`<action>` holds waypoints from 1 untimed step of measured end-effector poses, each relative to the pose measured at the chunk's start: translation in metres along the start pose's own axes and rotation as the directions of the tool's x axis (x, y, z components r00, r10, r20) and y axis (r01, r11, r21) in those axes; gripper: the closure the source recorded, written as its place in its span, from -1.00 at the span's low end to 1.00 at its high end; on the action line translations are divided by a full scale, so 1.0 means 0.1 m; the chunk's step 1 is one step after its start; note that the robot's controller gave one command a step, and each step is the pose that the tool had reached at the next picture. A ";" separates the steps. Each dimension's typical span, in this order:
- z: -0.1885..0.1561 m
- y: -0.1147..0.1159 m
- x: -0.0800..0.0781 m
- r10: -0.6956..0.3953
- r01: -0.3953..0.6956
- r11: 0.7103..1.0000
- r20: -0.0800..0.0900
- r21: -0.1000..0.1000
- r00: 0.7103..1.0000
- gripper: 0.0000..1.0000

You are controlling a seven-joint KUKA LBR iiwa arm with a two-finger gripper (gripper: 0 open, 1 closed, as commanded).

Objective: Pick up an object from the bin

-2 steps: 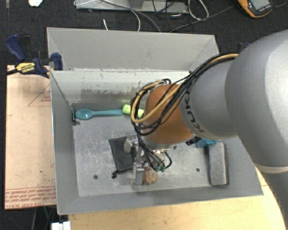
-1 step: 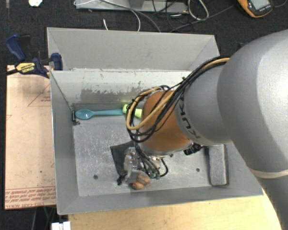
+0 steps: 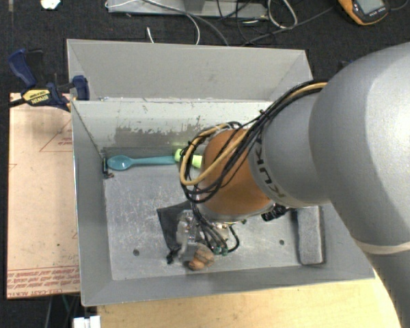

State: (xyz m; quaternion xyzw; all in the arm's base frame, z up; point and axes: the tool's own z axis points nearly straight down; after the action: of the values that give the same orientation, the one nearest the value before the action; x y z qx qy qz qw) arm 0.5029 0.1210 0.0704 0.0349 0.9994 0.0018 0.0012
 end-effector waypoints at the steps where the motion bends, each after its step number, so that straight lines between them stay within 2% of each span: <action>1: -0.15 -0.01 0.05 -0.001 0.001 1.000 -0.010 0.003 1.000 1.00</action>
Offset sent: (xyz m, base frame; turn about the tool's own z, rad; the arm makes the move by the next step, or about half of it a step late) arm 0.0569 0.0242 -0.0004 -0.1863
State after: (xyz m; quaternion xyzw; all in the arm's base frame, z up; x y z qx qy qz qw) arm 0.4980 0.1207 0.0858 0.0343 0.9994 0.0004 -0.0036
